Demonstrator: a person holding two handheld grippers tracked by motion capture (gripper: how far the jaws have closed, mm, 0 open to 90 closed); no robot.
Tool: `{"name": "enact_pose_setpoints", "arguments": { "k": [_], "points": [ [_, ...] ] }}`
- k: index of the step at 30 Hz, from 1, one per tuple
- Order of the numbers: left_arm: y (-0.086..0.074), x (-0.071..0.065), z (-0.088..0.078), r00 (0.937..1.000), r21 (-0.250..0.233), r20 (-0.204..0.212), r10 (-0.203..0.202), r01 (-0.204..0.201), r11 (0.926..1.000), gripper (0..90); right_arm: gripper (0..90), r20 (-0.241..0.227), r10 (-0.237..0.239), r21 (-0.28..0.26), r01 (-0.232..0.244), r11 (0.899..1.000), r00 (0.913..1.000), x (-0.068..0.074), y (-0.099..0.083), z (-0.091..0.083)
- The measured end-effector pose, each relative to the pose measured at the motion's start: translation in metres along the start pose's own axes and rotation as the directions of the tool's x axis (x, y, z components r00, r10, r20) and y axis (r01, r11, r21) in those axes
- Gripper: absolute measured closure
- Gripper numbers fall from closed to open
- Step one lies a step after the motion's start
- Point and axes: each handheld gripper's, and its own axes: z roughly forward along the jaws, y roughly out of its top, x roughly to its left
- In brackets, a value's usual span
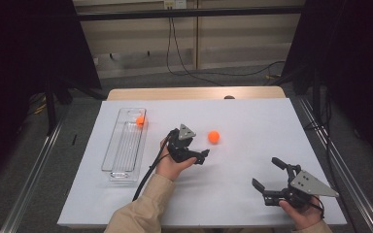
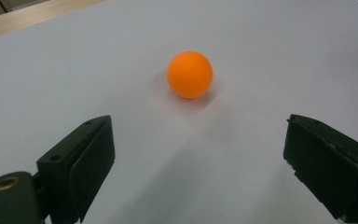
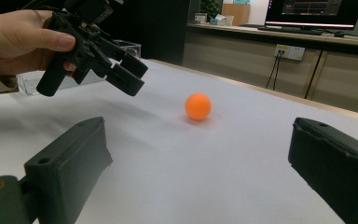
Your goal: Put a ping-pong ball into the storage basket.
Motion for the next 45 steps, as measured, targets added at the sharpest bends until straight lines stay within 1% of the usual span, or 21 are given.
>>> {"name": "enact_pose_setpoints", "arguments": {
  "k": [2,3,4,8,18,20,26,28,34,36,38,45],
  "points": [
    [0.0,0.0,0.002,1.0,0.004,0.001,-0.002,0.002,1.0,8.8,4.1,0.0,-0.001,0.0,0.001,1.0,1.0,0.0,0.0,0.0],
    [0.001,0.0,0.002,1.0,0.004,0.0,0.005,-0.005,1.0,8.8,4.1,-0.001,-0.001,-0.001,0.001,1.0,1.0,0.0,0.0,0.0],
    [0.001,-0.001,0.003,1.0,0.002,0.004,-0.003,0.003,1.0,8.8,4.1,-0.001,0.0,0.0,0.0,1.0,1.0,0.0,0.0,0.0],
    [0.003,-0.001,0.005,1.0,0.003,0.004,0.004,-0.004,1.0,8.8,4.1,-0.002,-0.001,-0.001,0.001,1.0,1.0,0.0,0.0,0.0],
    [0.006,-0.003,0.012,1.0,0.002,0.006,-0.002,0.002,1.0,8.7,4.1,0.001,0.002,-0.005,-0.002,1.0,1.0,0.0,0.0,0.0],
    [0.006,-0.003,0.013,1.0,0.004,0.004,0.004,-0.004,1.0,8.8,4.1,0.0,0.004,-0.004,-0.004,1.0,1.0,0.0,0.0,0.0],
    [0.006,-0.004,0.017,1.0,0.005,0.008,-0.005,0.005,1.0,8.8,3.8,0.005,0.009,-0.006,-0.008,1.0,1.0,0.0,0.0,0.0],
    [0.006,-0.004,0.018,1.0,0.007,0.005,0.006,-0.006,1.0,8.8,3.7,0.006,0.009,-0.007,-0.009,1.0,0.9999,0.0,0.0,0.0],
    [0.008,-0.005,0.02,1.0,0.006,0.005,0.001,-0.001,1.0,8.8,2.9,0.008,0.01,-0.008,-0.01,1.0,0.9999,-0.001,0.0,-0.001],
    [0.008,-0.004,0.022,0.9999,0.011,0.003,0.01,-0.01,0.9999,8.8,2.6,0.008,0.014,-0.007,-0.014,1.0,0.9999,-0.001,0.0,0.0],
    [0.009,-0.006,0.023,1.0,0.011,0.007,0.006,-0.006,0.9999,8.8,2.6,0.005,0.015,-0.007,-0.015,1.0,0.9999,-0.001,0.0,-0.001],
    [0.011,-0.007,0.028,0.9998,0.01,0.01,0.015,-0.015,0.9998,8.7,2.4,0.01,0.019,-0.011,-0.019,1.0,0.9998,-0.001,0.0,-0.001]
  ]
}}
